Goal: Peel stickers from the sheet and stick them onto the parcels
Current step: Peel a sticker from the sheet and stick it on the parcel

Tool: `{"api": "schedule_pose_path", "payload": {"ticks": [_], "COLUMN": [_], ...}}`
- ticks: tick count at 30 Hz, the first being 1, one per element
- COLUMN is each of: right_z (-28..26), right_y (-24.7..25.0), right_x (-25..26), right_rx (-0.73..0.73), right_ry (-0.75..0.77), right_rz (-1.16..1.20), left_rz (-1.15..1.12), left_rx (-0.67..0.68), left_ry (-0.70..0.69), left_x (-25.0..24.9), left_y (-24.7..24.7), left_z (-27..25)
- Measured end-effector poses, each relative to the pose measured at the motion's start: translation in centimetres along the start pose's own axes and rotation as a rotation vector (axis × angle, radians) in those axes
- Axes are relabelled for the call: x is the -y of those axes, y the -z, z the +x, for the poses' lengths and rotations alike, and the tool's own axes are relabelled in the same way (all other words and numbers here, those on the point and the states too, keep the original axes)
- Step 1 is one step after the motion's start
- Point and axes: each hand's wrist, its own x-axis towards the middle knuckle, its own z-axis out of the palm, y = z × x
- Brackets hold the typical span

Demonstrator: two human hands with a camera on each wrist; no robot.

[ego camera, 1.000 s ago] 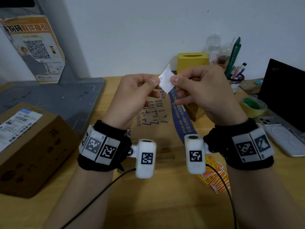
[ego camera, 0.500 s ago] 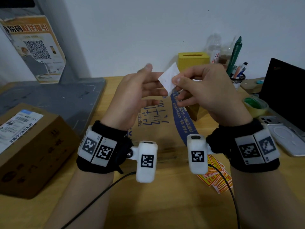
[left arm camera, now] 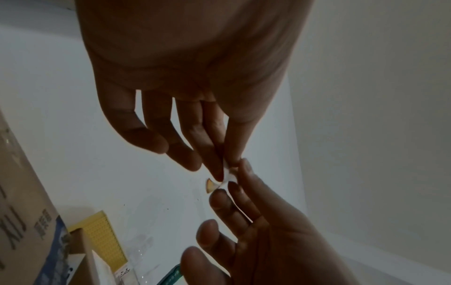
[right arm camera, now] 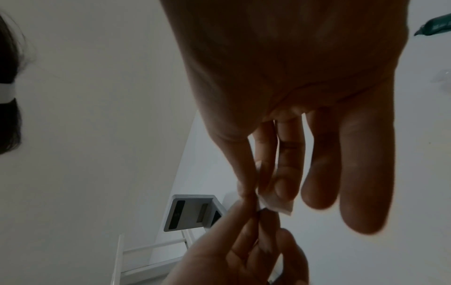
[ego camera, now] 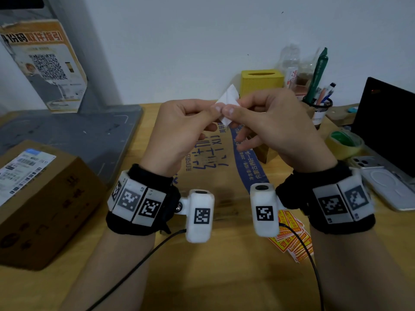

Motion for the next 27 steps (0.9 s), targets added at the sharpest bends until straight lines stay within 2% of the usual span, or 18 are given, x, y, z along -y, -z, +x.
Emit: {"api": "schedule_pose_path", "payload": {"ticks": [4,19,24,27], "right_z": [0.24,-0.02,0.13,0.29], "right_y": [0.07,0.53,0.52,0.29], "right_x": [-0.14,0.18,-0.03,-0.22], "right_rx": [-0.03,0.034,-0.012,-0.074], "right_ry": [0.019,-0.013,0.005,0.017], "right_rz": [0.026,0.09,0.047,0.026], "left_rz": [0.002,-0.042,-0.008,0.005], "left_rx": [-0.001,0.013,-0.013,-0.045], "left_ry": [0.009,0.049,0.041,-0.012], "left_x": [-0.2,0.1,-0.03,-0.16], "left_y": [0.06,0.4,0.4,0.27], "left_z": [0.03,0.22,0.27,0.14]}}
